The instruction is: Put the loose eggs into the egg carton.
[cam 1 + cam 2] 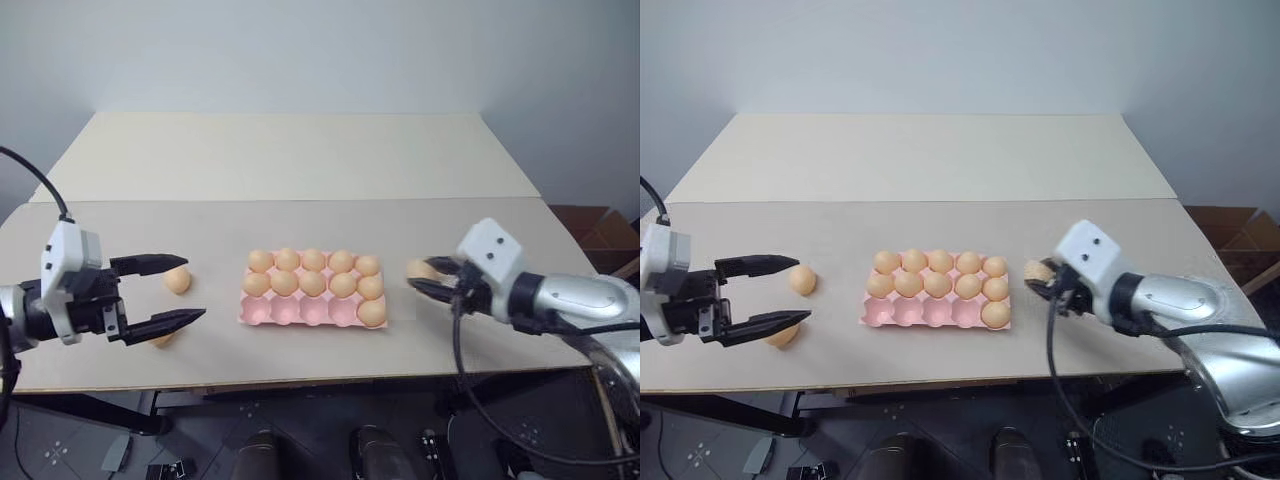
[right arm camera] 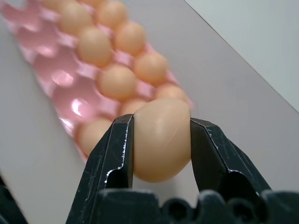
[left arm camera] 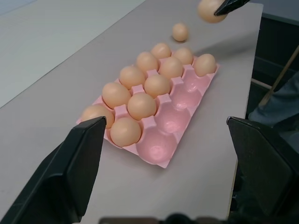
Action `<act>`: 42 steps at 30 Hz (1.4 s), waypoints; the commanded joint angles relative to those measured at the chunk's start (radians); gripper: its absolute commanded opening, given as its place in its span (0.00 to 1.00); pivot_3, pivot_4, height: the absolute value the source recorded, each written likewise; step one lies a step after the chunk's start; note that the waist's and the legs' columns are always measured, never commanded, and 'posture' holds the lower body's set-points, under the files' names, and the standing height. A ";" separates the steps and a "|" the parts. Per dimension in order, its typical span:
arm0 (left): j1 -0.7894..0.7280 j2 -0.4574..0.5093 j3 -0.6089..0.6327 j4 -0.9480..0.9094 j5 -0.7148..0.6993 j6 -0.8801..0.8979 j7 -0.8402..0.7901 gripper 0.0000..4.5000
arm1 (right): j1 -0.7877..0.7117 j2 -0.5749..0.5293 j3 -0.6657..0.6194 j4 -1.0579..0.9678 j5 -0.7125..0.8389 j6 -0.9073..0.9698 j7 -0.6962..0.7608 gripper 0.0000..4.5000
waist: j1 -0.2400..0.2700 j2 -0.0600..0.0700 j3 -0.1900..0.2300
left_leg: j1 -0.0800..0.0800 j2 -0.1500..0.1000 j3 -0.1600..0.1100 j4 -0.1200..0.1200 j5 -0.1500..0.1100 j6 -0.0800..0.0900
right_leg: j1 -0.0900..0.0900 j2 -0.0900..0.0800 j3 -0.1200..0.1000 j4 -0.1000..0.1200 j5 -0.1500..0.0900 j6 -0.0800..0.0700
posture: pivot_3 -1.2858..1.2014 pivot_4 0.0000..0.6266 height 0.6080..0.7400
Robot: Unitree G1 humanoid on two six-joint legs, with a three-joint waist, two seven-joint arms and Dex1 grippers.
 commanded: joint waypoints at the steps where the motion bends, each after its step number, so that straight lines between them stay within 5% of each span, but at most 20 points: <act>1: -0.016 0.016 0.006 -0.007 0.000 -0.022 -0.005 1.00 | -0.062 0.065 0.131 -0.010 -0.019 0.009 -0.053 0.38 | -0.001 0.000 0.000 | 0.000 0.000 0.000 0.000 0.000 0.000 | 0.000 0.000 0.000 0.000 0.000 0.000 | 0.52 0.24 1.00; 8: -0.003 0.016 0.027 -0.018 -0.005 -0.018 -0.007 1.00 | -0.110 0.136 0.324 0.122 -0.141 -0.035 -0.092 0.38 | 0.002 0.000 0.000 | -0.001 -0.002 0.001 0.000 0.000 0.000 | 0.000 -0.002 0.000 0.000 0.000 0.000 | 0.52 0.24 1.00; 12: 0.006 0.013 0.032 -0.022 -0.003 -0.021 -0.006 1.00 | -0.124 0.152 0.326 0.135 -0.159 -0.032 -0.094 0.65 | 0.000 0.000 0.000 | -0.001 -0.002 0.000 0.000 0.000 0.000 | 0.000 -0.001 0.000 0.000 0.000 0.000 | 0.52 0.24 1.00; 17: 0.011 0.009 0.032 -0.024 -0.004 -0.024 -0.005 1.00 | -0.127 0.110 0.135 0.049 -0.070 0.017 -0.053 0.99 | 0.000 0.000 0.000 | 0.000 -0.001 0.000 0.000 0.000 0.000 | -0.001 -0.001 0.000 0.001 0.000 0.000 | 0.52 0.24 1.00; 23: 0.026 0.007 0.041 -0.022 -0.003 -0.026 -0.010 1.00 | -0.032 -0.030 -0.118 0.001 0.020 -0.001 0.044 0.99 | 0.009 0.000 0.000 | -0.001 -0.002 0.001 0.000 0.000 0.000 | 0.000 -0.002 -0.001 -0.001 0.000 0.000 | 0.52 0.24 1.00; 29: 0.058 -0.005 0.065 0.000 -0.013 -0.020 -0.019 1.00 | 0.284 -0.139 -0.393 0.059 -0.011 -0.268 0.260 0.99 | 0.017 0.000 0.000 | -0.001 -0.002 0.003 0.000 0.000 0.000 | 0.000 -0.002 -0.001 -0.001 0.000 0.000 | 0.52 0.24 1.00; 36: 0.093 -0.019 0.075 -0.009 -0.006 -0.028 -0.009 1.00 | 0.415 -0.150 -0.439 0.138 -0.048 -0.446 0.340 0.99 | 0.008 0.000 0.000 | 0.002 0.000 0.003 0.000 0.000 0.000 | 0.001 0.000 0.000 0.000 -0.005 0.007 | 0.52 0.24 1.00; 42: 0.081 -0.014 0.075 -0.014 -0.012 -0.025 0.002 1.00 | 0.272 -0.147 -0.293 0.253 -0.113 -0.402 0.236 0.99 | 0.004 0.000 0.000 | 0.002 -0.001 0.002 0.000 0.000 0.000 | 0.001 -0.001 0.001 0.000 -0.005 0.001 | 0.52 0.24 1.00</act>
